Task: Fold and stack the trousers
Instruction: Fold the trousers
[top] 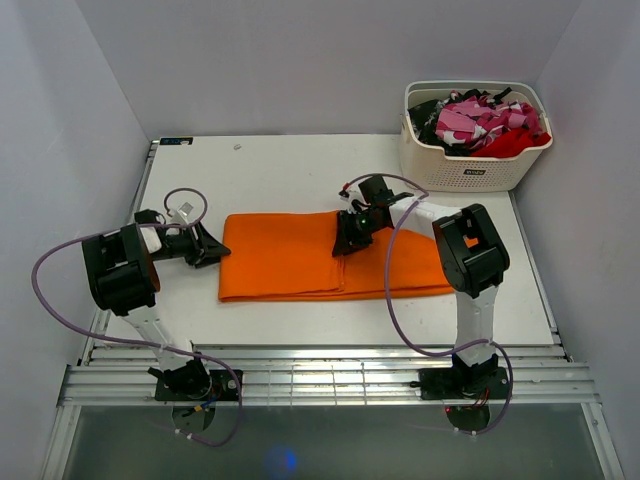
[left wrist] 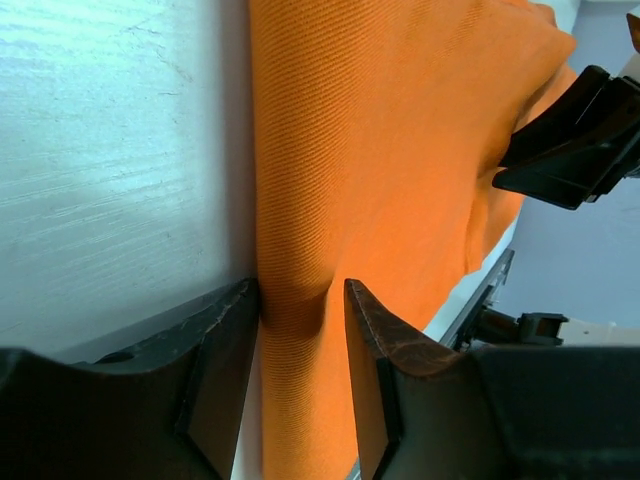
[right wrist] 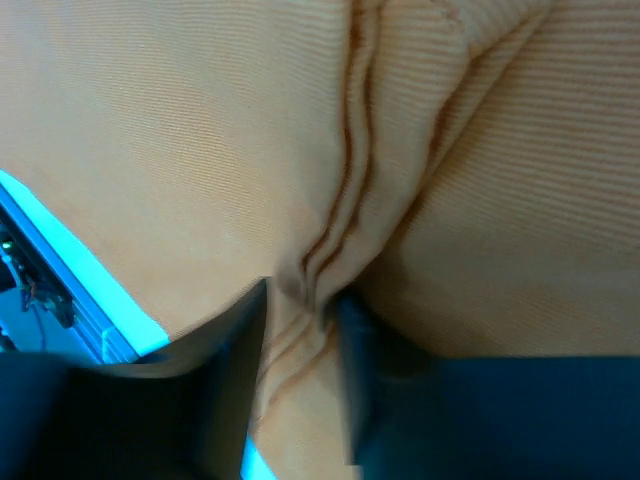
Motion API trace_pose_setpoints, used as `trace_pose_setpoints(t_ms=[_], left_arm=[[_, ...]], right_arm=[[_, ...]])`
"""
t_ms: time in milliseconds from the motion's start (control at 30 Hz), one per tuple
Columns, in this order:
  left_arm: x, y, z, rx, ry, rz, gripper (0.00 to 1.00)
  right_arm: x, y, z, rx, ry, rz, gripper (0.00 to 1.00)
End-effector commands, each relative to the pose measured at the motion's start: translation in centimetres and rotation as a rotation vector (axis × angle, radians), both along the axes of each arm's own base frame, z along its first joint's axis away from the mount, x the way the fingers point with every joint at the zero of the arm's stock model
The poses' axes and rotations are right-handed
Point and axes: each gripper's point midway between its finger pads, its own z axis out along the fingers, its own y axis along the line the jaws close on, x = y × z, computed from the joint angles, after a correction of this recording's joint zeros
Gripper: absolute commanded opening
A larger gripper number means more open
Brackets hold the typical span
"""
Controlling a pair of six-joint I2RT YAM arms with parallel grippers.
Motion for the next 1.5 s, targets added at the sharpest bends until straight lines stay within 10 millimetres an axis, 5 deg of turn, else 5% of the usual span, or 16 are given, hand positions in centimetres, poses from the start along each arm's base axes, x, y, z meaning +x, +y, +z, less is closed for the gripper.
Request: trace_pose_setpoints(t_ms=[0, 33, 67, 167, 433, 600, 700, 933, 1267, 1467], left_arm=[[-0.9, 0.3, -2.6, 0.038, 0.053, -0.007, 0.51], [-0.7, 0.4, -2.5, 0.042, 0.048, -0.006, 0.47], [-0.6, 0.5, -2.5, 0.050, 0.043, -0.006, 0.26], [0.2, 1.7, -1.8, 0.096, 0.009, 0.009, 0.00], [1.8, 4.6, 4.7, 0.138, -0.121, 0.019, 0.00], [2.6, 5.7, 10.5, 0.190, -0.221, 0.016, 0.00], [2.3, 5.0, 14.2, 0.156, -0.243, 0.011, 0.00], [1.8, 1.4, 21.3, 0.046, -0.318, -0.013, 0.00], [2.0, -8.6, 24.7, 0.035, -0.280, -0.075, 0.00], [2.4, -14.9, 25.8, 0.023, -0.276, -0.111, 0.00]], right_arm=[[0.4, -0.8, 1.3, -0.040, -0.040, 0.026, 0.50], [1.0, -1.2, 2.2, -0.051, -0.068, 0.017, 0.57], [0.8, -1.8, 2.8, -0.066, -0.062, 0.016, 0.66], [2.5, -4.5, 5.7, -0.081, -0.122, -0.012, 0.77], [5.0, -19.3, 11.1, -0.136, -0.231, -0.198, 0.81], [3.2, -27.5, 10.0, -0.182, -0.228, -0.325, 0.85], [1.6, -29.6, 8.5, -0.189, -0.183, -0.343, 0.86], [0.0, -27.5, 4.4, -0.013, -0.053, -0.346, 0.84], [-0.2, -24.3, 0.4, 0.104, 0.039, -0.365, 0.73], [-0.1, -23.2, -0.4, 0.111, 0.059, -0.355, 0.40]])
